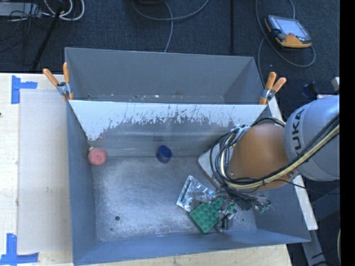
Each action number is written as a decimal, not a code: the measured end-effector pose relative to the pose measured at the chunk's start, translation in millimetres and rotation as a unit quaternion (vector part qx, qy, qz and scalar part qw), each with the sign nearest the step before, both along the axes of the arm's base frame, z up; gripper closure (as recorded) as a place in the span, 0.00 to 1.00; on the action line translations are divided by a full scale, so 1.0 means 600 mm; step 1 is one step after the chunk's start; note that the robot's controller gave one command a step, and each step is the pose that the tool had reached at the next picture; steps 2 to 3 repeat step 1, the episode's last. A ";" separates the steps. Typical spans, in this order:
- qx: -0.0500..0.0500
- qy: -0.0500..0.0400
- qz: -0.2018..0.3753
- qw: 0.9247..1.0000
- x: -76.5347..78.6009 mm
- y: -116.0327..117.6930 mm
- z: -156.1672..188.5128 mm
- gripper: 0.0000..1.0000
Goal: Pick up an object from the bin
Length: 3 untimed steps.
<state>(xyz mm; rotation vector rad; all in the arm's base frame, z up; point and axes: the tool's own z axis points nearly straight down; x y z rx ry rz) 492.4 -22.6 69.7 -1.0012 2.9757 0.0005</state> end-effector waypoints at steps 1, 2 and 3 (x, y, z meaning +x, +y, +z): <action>-0.001 -0.004 0.017 1.000 -0.006 -0.017 0.328 1.00; -0.001 -0.004 0.017 1.000 -0.006 -0.017 0.328 1.00; -0.001 -0.004 0.017 1.000 -0.006 -0.017 0.328 1.00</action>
Offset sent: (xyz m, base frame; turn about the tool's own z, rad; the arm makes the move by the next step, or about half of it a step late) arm -0.0053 -0.0106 0.1930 -0.0361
